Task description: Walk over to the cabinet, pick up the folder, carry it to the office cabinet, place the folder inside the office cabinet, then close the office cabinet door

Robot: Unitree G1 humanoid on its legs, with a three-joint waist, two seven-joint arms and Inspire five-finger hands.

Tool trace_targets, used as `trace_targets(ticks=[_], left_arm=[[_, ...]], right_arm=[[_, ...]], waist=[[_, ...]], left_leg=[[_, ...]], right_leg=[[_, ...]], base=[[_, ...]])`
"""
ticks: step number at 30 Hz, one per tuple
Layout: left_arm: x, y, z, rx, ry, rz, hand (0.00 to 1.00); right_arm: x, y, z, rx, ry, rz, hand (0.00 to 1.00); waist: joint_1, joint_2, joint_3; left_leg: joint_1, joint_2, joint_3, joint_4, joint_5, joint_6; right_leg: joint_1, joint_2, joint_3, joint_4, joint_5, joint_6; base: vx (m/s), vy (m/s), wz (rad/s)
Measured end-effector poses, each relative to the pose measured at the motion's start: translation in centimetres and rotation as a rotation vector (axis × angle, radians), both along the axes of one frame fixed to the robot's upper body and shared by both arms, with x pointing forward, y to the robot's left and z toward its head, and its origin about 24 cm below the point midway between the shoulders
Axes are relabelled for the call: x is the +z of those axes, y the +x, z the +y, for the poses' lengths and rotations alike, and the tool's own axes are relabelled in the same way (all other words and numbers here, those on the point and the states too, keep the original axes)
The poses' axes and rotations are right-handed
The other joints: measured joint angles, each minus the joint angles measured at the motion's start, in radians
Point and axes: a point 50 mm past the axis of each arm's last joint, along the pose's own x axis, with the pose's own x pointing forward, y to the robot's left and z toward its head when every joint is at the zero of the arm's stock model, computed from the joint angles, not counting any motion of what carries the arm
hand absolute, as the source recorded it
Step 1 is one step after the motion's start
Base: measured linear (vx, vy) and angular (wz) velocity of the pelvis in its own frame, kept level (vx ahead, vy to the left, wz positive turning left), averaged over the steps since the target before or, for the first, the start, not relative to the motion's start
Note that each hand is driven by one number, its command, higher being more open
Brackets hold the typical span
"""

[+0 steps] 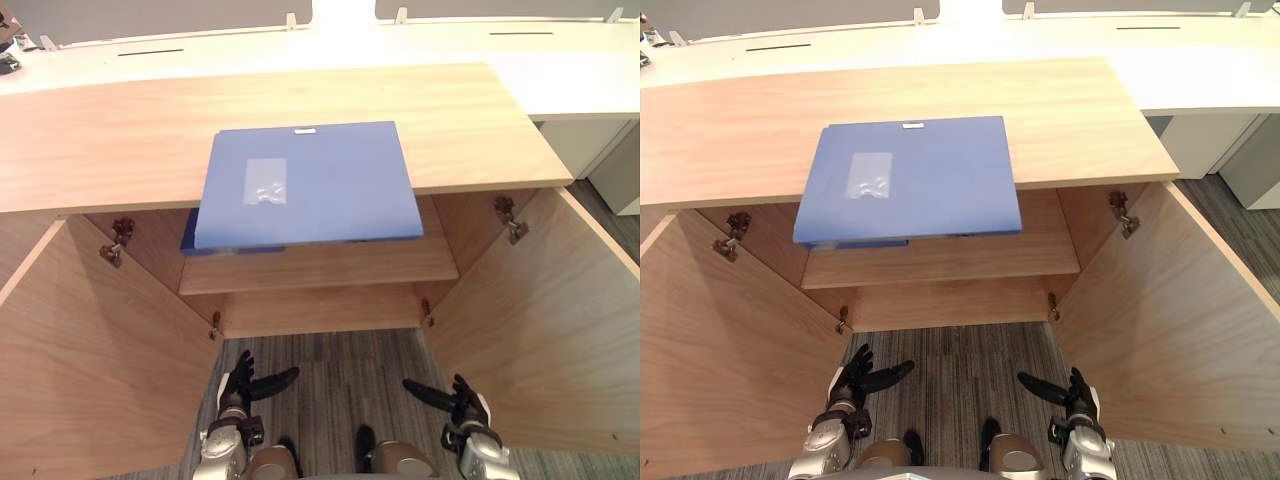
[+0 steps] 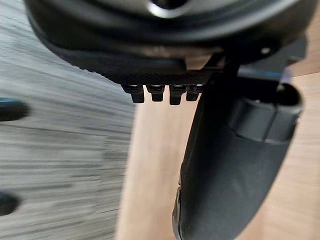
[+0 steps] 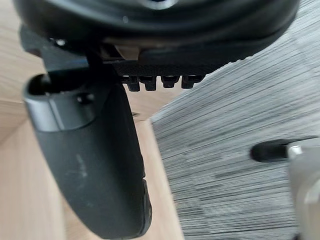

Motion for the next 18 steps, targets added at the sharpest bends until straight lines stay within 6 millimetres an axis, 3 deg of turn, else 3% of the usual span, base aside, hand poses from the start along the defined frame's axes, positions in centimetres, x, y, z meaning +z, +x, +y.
trace_targets(ticks=[5,18], left_arm=[[4.0,0.7,1.8,-0.026,0.152,-0.173,1.00],[12.1,-1.0,3.3,0.081,0.522,-0.489,1.00]], right_arm=[[-0.2,-0.5,0.1,-0.003,0.005,0.010,1.00],[-0.3,-1.3,0.3,0.061,-0.036,0.029,1.00]], waist=[[0.000,0.000,-0.011],[0.043,0.006,-0.063]], left_leg=[[0.036,-0.016,-0.013,-0.061,0.011,0.015],[0.068,-0.052,-0.088,-0.152,0.079,0.029]], right_leg=[[0.024,-0.009,-0.015,-0.020,0.001,0.004],[0.063,-0.034,-0.078,-0.052,0.004,0.009]], base=[[0.06,0.040,0.08],[-0.05,-0.004,0.17]])
